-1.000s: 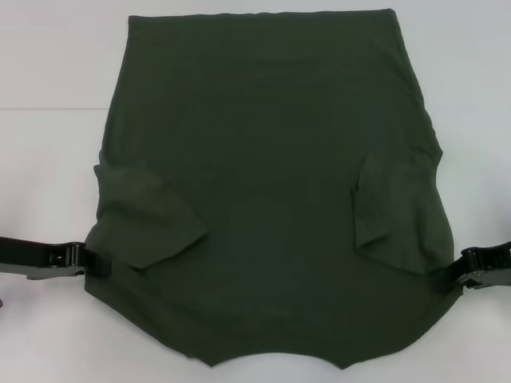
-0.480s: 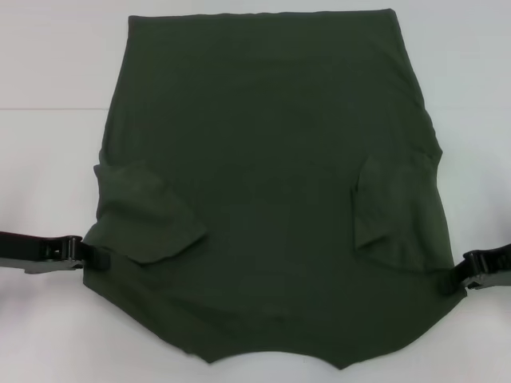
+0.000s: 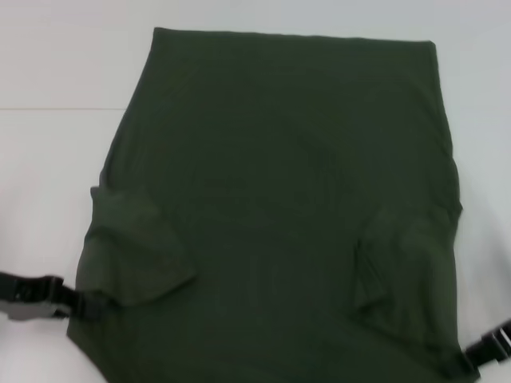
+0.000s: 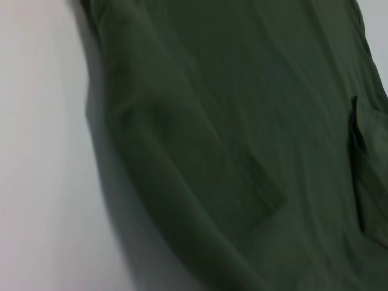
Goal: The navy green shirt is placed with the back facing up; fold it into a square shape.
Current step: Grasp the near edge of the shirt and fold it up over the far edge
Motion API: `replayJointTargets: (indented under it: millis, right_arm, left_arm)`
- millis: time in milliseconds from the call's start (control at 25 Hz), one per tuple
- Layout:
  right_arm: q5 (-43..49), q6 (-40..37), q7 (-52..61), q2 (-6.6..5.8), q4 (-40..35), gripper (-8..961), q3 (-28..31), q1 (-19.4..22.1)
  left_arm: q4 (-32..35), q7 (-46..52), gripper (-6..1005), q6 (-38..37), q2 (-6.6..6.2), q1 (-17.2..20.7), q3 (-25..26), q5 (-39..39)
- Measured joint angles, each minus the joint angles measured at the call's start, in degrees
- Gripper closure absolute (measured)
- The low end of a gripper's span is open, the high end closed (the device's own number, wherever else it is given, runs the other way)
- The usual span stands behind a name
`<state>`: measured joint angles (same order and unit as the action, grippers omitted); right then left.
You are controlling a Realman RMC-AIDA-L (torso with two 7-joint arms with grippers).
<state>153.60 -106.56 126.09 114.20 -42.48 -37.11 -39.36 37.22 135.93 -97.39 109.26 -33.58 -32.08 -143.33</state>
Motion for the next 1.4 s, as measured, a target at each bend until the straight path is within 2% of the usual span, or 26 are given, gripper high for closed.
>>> replayJointTargets:
  millis: [120, 280, 560, 840, 960, 1120, 1280, 1360, 1400]
  right_arm:
    - [0.0, -3.0, -3.4, 0.11, 0.0, 895, -2.0, 0.6]
    - [0.1, -5.4, -7.3, 0.27, 0.0, 895, -5.1, 1.2]
    - [0.6, -6.2, -10.0, 0.13, 0.1, 895, -7.9, 2.0]
    - [0.4, -5.1, -10.2, 0.01, 0.1, 896, -7.2, 2.3]
    - [0.2, -4.7, -10.8, 0.24, 0.1, 896, -5.0, 2.4]
    - [-0.5, -3.6, -12.4, 0.23, 0.1, 896, 1.3, 2.4]
    - [-3.8, -1.5, -12.6, -0.40, 0.1, 896, 7.5, 3.0]
    - [-8.0, 0.5, -12.6, -1.15, 0.1, 896, 10.4, 4.1]
    - [-8.0, 0.5, -12.6, -1.15, 0.1, 896, 10.4, 4.1]
  left_arm:
    - [-0.4, 0.2, 944, -4.4, -1.04, 0.7, -0.2, -1.4]
    - [-0.8, -0.2, 944, -9.8, -1.55, 1.2, -0.3, -5.5]
    - [-3.5, -2.5, 943, -14.9, -1.08, 1.7, -0.7, -8.0]
    - [-4.1, -3.2, 943, -15.3, -0.68, 2.3, -0.4, -7.8]
    - [-3.8, -4.0, 943, -14.8, -0.68, 2.3, 2.5, -7.3]
    - [-3.6, -5.5, 943, -12.4, -0.79, 2.2, 10.2, -5.4]
    - [-3.6, -6.3, 943, -8.9, -0.62, 2.3, 15.1, -2.4]
    - [-3.7, -6.3, 942, -7.9, -0.47, 2.5, 15.8, -1.2]
    - [-3.8, -6.3, 942, -7.2, -0.34, 2.6, 16.3, -0.1]
